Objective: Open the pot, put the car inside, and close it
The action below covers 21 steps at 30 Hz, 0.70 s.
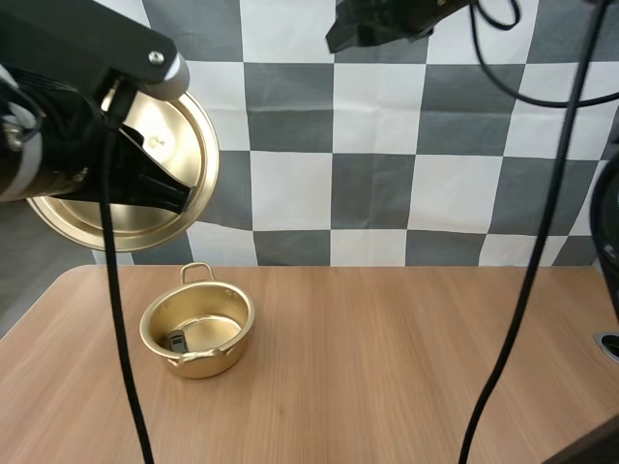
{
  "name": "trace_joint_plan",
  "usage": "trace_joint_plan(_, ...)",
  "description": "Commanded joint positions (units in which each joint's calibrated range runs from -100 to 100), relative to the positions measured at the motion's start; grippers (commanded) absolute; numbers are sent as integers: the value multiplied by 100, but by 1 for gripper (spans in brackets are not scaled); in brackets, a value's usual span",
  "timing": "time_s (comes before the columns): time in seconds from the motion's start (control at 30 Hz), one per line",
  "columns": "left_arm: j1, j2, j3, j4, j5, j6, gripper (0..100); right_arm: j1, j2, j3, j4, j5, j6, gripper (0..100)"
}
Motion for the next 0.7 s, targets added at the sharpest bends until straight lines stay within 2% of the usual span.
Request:
trace_joint_plan(0.0,3,728,312,-5,-416,5,0,-652,-1678,-5,-54,0,-70,100)
trace_joint_plan(0.17,3,1425,614,-12,-737,5,0,-662,-2653,-5,-187,0,-49,100)
trace_joint_plan(0.3,3,1991,881,-27,-1257,5,0,-662,-3224,-5,-539,0,284,100)
trace_joint_plan(0.53,3,3147,1408,-27,-2480,25,0,-662,-3540,8,-1328,0,566,100)
trace_joint_plan(0.67,3,3629,1408,-27,-2777,25,0,-662,-3674,31,-1428,0,617,100)
